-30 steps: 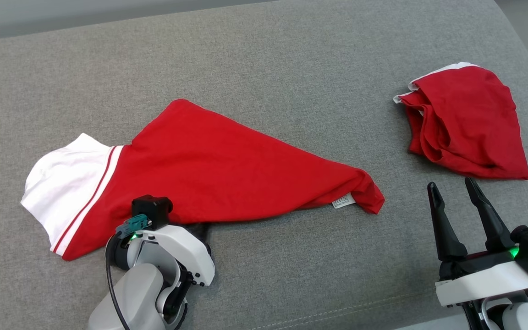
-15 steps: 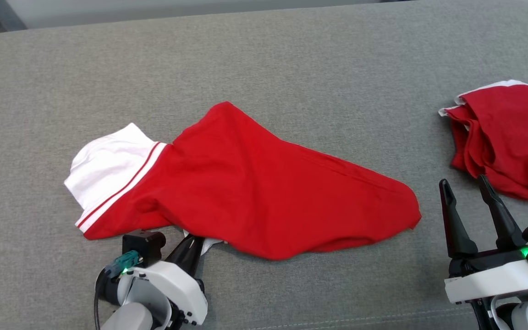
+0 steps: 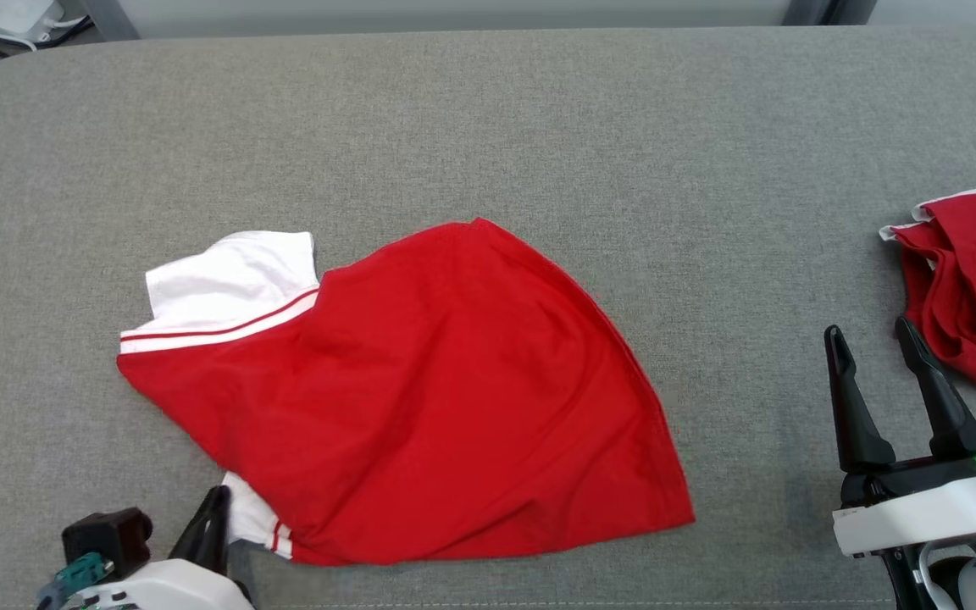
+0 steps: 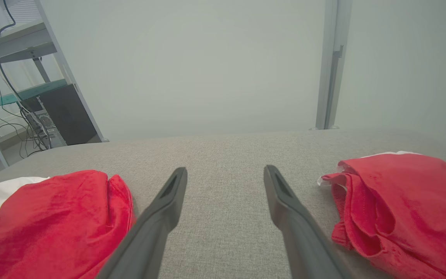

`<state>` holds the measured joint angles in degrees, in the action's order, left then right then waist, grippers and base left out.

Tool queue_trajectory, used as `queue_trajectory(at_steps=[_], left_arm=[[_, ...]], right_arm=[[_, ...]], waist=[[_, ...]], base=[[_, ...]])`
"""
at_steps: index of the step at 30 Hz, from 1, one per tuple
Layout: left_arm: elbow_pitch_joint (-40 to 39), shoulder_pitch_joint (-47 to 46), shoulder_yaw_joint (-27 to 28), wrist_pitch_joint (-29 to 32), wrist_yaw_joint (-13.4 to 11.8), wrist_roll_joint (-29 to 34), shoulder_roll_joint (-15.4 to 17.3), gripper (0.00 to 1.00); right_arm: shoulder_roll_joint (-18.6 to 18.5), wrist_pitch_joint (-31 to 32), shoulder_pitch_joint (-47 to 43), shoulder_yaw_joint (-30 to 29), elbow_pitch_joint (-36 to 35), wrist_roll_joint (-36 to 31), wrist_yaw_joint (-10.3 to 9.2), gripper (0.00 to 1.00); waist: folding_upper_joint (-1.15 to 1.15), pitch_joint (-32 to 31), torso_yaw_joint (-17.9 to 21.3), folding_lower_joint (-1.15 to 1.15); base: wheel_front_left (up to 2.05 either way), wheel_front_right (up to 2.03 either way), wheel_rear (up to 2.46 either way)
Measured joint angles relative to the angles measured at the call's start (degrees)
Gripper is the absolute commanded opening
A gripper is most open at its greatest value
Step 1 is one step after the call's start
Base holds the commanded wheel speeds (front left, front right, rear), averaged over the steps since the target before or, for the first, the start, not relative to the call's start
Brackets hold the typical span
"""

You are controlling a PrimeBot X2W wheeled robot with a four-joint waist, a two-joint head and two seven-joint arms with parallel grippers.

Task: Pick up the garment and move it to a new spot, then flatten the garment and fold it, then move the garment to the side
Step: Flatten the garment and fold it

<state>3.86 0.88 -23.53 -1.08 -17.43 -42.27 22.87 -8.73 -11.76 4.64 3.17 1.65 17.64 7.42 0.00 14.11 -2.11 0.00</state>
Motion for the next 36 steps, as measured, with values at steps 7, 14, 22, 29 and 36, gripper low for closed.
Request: queue_trajectory(at_steps=[7,14,22,29,36], left_arm=[[-0.3,4.2,6.2,-1.9,-4.7,-3.5,-0.2,0.00],[2.1,4.6,7.2,-3.6,-4.5,-4.8,-1.8,1.00],[0.6,4.4,8.0,-9.0,-6.2,-1.3,-0.6,1.00],[-9.5,2.7,8.6,-10.9,-8.4,5.0,3.4,1.00],[-16.2,0.7,5.9,-8.8,-8.8,9.0,6.5,1.00]], right_arm=[[-0.2,0.2,0.0,0.0,-0.1,0.0,0.00,1.00],[0.1,0.1,0.0,-0.2,0.5,0.1,0.00,1.00],[0.3,0.1,-0.5,-1.2,0.5,0.1,0.00,1.00],[0.2,-0.4,-0.6,-1.7,-0.3,-0.6,0.00,1.00],[-0.4,-0.5,-0.6,0.2,0.3,-1.1,0.00,1.00]], waist=[[0.00,0.3,0.6,0.00],[0.00,-0.2,1.4,0.00],[0.00,-1.8,1.5,0.00],[0.00,-3.9,1.0,0.00],[0.00,-7.1,1.4,0.00]], base=[[0.00,0.00,0.00],[0.00,0.00,0.00],[0.00,0.00,0.00],[0.00,0.00,0.00],[0.00,0.00,0.00]])
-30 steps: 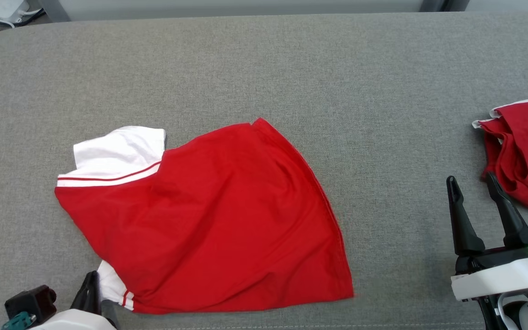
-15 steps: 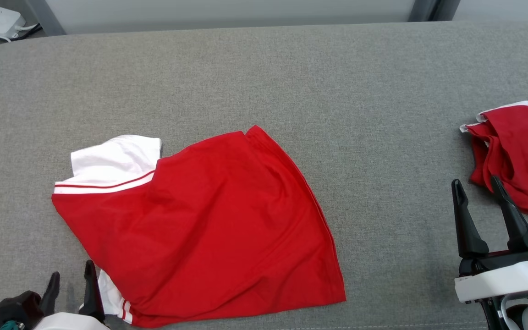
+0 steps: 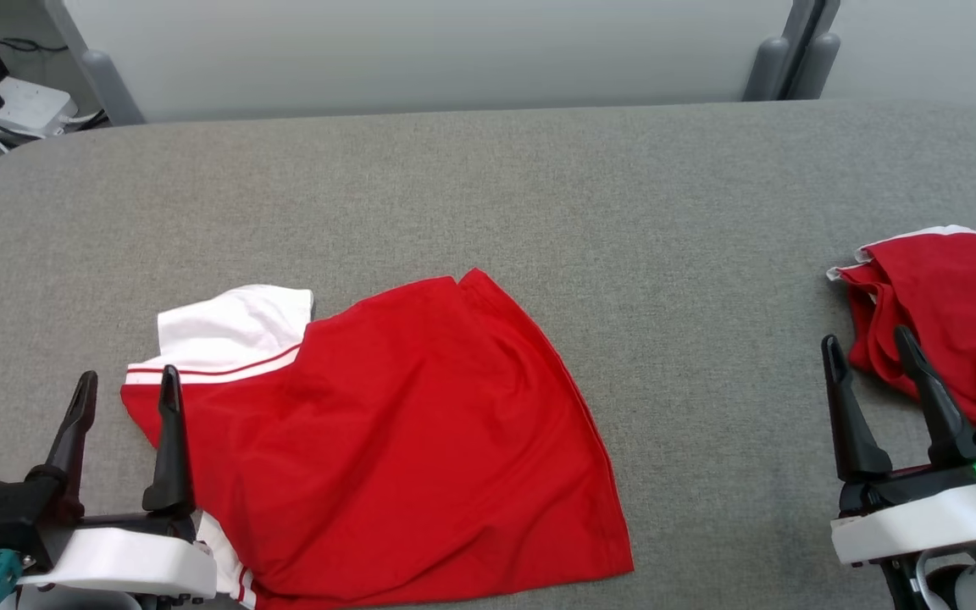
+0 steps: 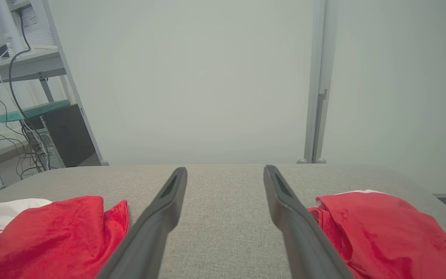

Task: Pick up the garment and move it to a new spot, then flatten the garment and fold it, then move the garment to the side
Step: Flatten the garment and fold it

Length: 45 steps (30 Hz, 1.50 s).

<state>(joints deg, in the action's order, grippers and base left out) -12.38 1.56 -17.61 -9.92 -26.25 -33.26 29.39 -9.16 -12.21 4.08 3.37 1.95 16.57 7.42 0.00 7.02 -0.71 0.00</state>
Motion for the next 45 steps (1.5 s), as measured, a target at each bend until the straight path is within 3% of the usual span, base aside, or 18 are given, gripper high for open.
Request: queue_trajectory(at_steps=[15,33,39,45], left_arm=[[-2.1,7.1,-0.8,2.3,-3.5,0.3,0.5,1.00],[-2.0,7.5,-0.5,2.4,-3.5,-1.0,0.9,1.00],[-1.9,7.3,-0.5,2.4,-3.0,-1.1,0.7,1.00],[-1.6,5.9,-1.2,1.9,-2.5,-1.1,0.2,1.00]], right_arm=[[1.4,0.0,-7.4,0.1,-1.3,-2.3,0.00,1.00],[1.6,1.5,-8.2,0.4,-1.5,-2.4,0.00,1.00],[-1.1,2.8,-8.2,3.8,2.8,-3.0,0.00,1.00],[-6.4,4.2,-7.0,13.8,10.1,-4.5,0.00,1.00]], waist=[[0.00,-5.1,2.3,0.00],[0.00,-5.9,1.8,0.00],[0.00,-5.1,1.4,0.00],[0.00,-3.7,0.1,0.00]], base=[[0.00,0.00,0.00],[0.00,0.00,0.00],[0.00,0.00,0.00],[0.00,0.00,0.00]])
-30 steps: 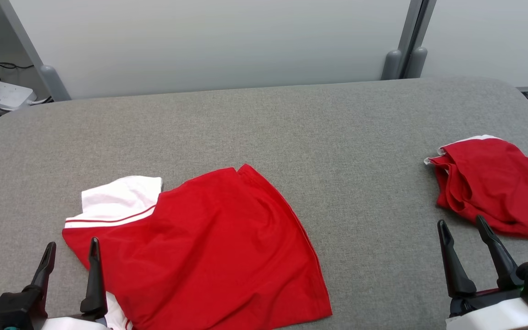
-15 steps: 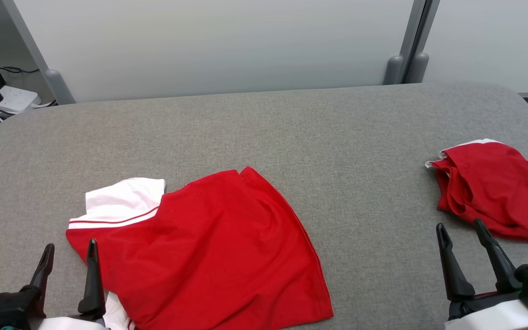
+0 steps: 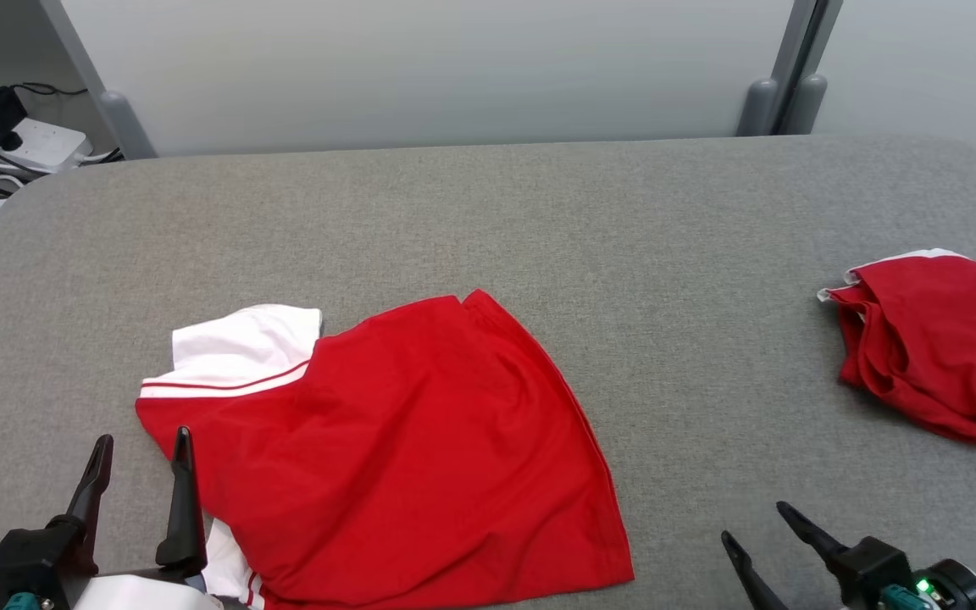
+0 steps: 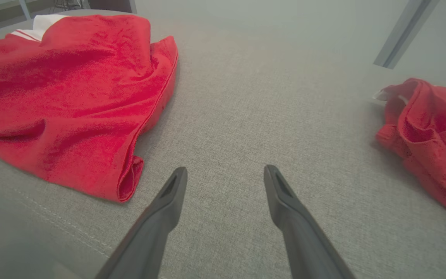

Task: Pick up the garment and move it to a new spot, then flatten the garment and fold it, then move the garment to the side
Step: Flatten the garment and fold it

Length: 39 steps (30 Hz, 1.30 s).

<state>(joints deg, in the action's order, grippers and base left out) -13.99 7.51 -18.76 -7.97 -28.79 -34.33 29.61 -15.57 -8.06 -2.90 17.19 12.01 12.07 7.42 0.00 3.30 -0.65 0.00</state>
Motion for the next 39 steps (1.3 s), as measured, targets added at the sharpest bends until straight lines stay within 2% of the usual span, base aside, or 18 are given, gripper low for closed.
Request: queue_trajectory(at_steps=[6,16,26,27,28,29,34,36,39], left_arm=[[1.0,-1.1,-0.6,-1.0,0.5,0.0,-1.3,1.00],[3.4,-3.4,-1.1,-2.7,1.5,-0.1,-2.8,1.00],[4.6,-4.6,-1.4,-3.2,1.6,-0.1,-3.5,1.00],[4.7,-4.6,-1.4,-3.2,1.6,-0.1,-3.5,1.00],[4.8,-4.6,-1.4,-3.2,1.6,-0.2,-3.5,1.00],[4.9,-4.7,-1.5,-3.2,1.6,-0.2,-3.6,1.00],[5.2,-5.4,-1.5,-3.7,2.1,-0.2,-3.7,1.00],[5.2,-5.5,-1.5,-3.8,2.1,-0.2,-3.7,1.00],[5.2,-5.5,-1.4,-3.9,2.1,-0.2,-3.8,1.00]], right_arm=[[-3.2,-0.5,6.4,10.5,7.5,-0.6,0.00,1.00],[-3.6,-3.9,17.7,23.3,19.2,2.3,0.00,1.00],[-3.6,-5.6,22.2,33.6,22.3,7.6,0.00,1.00],[-3.6,-5.6,22.7,34.4,22.4,8.2,0.00,0.54],[-3.7,-5.7,23.2,35.4,22.6,9.0,0.00,0.03],[-3.9,-5.8,23.7,36.1,22.8,9.6,0.00,0.00],[-4.1,-6.1,24.9,36.6,23.8,13.5,0.10,0.00],[-4.2,-6.1,24.9,34.4,23.9,15.9,0.10,0.00],[-4.8,-6.1,24.8,27.9,23.8,21.2,0.09,0.00]], waist=[[0.00,1.4,-2.1,0.00],[0.00,3.6,-5.8,0.00],[0.00,4.7,-7.0,0.00],[0.00,4.8,-7.1,0.00],[0.00,4.9,-7.1,0.00],[0.00,5.0,-7.2,0.00],[0.00,5.3,-7.1,0.00],[0.00,5.4,-7.0,0.00],[0.00,5.5,-6.5,0.00]], base=[[0.00,0.00,0.00],[0.00,0.00,0.00],[0.00,0.00,0.00],[0.00,0.00,0.00],[0.00,0.00,0.00],[0.00,0.00,0.00],[0.00,0.00,0.00],[0.00,0.00,0.00],[0.00,0.00,0.00]])
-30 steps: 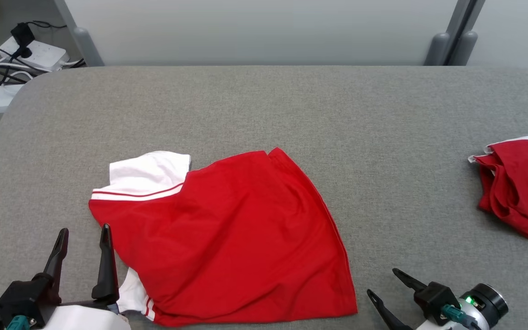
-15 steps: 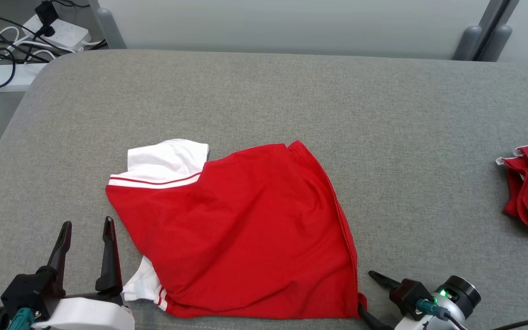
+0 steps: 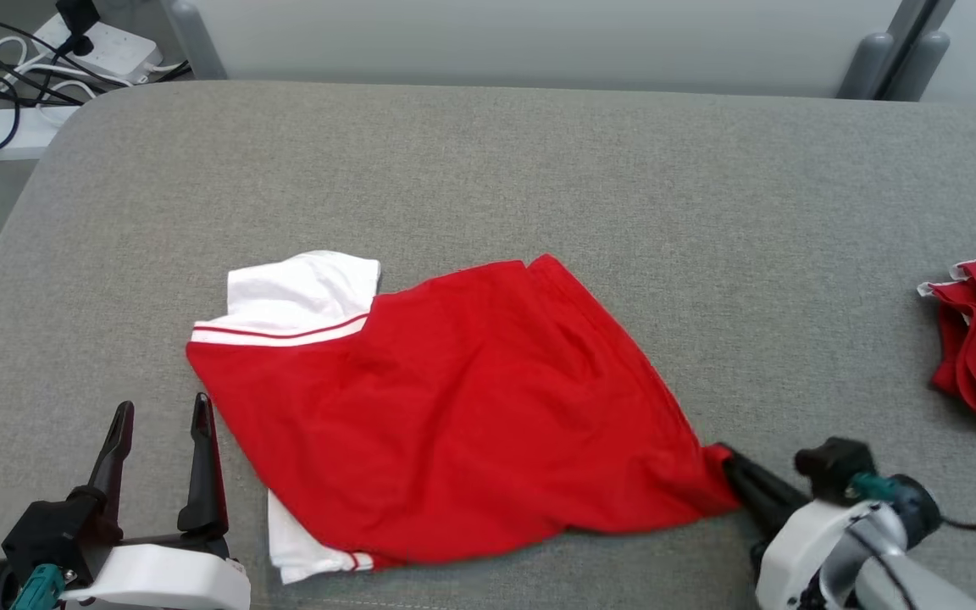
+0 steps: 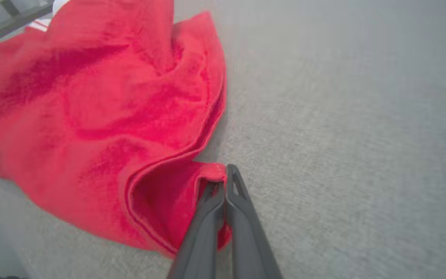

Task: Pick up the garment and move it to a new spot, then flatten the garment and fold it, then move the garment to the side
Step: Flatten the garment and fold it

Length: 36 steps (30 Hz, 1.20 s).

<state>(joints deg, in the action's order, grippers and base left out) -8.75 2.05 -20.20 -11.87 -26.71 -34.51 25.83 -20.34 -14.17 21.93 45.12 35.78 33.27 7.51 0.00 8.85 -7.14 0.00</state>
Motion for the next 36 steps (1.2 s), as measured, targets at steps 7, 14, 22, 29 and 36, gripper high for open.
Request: queue_trajectory(at_steps=[7,14,22,29,36], left_arm=[[0.0,-0.2,-0.3,-0.3,0.0,0.0,0.0,1.00],[0.4,-1.4,-1.0,-0.3,0.5,0.0,-0.4,1.00],[0.8,-1.4,-1.1,-0.3,0.5,0.0,-0.6,1.00],[1.0,-1.4,-1.2,-0.3,0.5,0.0,-0.5,1.00],[1.2,-1.5,-1.5,-0.3,1.0,0.0,-0.6,1.00]], right_arm=[[2.3,0.7,0.0,-15.4,1.9,13.4,-0.01,0.00],[4.7,14.8,-1.2,-21.4,6.3,28.3,0.01,0.00],[3.3,24.1,-7.4,-23.9,-2.4,36.6,0.33,0.00],[2.8,30.8,-13.9,-27.5,-8.7,42.8,0.33,0.00],[5.0,27.9,-14.3,-31.3,-9.8,42.1,0.46,1.00]], waist=[[0.00,0.6,2.2,0.00],[0.00,0.9,2.7,0.00],[0.00,1.2,4.0,0.00],[0.00,1.1,4.8,0.00],[0.00,1.2,4.7,0.00]], base=[[0.00,0.00,0.00],[0.00,0.00,0.00],[0.00,0.00,0.00],[0.00,0.00,0.00],[0.00,0.00,0.00]])
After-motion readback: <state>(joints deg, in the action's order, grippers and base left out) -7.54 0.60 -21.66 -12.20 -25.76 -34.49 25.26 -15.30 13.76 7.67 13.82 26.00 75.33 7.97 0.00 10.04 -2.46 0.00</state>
